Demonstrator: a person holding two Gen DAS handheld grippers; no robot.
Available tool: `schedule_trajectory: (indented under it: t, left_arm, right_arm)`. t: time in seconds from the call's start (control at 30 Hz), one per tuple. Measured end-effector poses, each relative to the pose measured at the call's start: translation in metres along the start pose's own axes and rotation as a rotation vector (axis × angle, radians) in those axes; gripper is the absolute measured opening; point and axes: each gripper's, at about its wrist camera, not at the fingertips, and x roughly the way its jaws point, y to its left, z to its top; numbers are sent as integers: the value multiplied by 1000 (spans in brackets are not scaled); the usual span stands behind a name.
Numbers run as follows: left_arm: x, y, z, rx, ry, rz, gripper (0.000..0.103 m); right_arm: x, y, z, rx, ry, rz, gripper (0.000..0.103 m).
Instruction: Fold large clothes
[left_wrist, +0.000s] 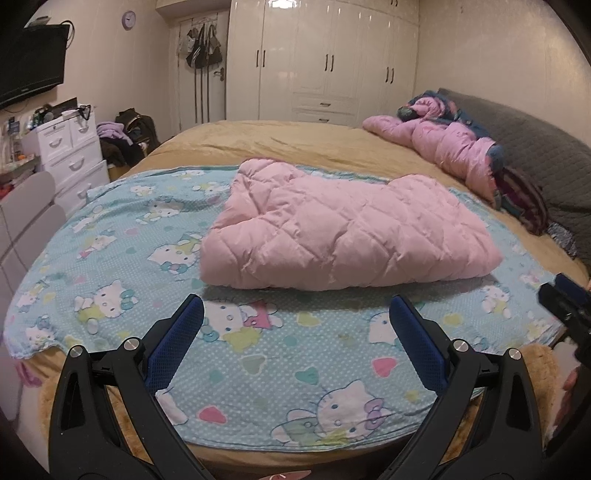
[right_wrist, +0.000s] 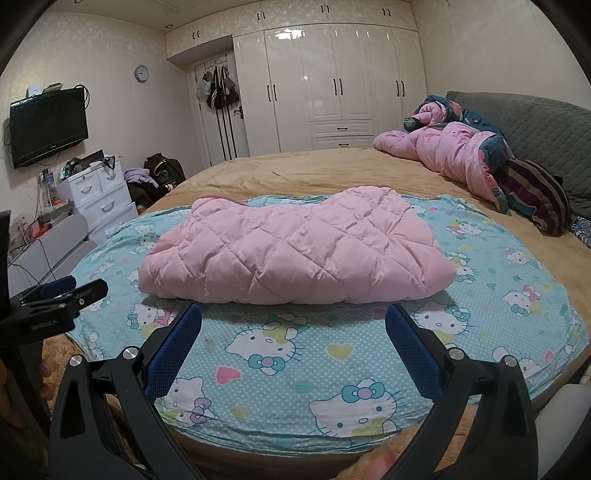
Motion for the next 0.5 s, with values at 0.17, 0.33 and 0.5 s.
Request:
schedule_trajectory:
  t: [0.17,0.33,0.5]
  left_arm:
    - [11,11,-4,-15,55,8,94]
    - [31,55,7,-121,122,20,94]
    - [62,174,44,-189,119,257,94]
  right_arm:
    - [-1,-12,-2,44,3,-21,99]
    - [-15,-82,-11,212,-29,-158,99]
    - [-40,-237,-56,438,-2,-596,99]
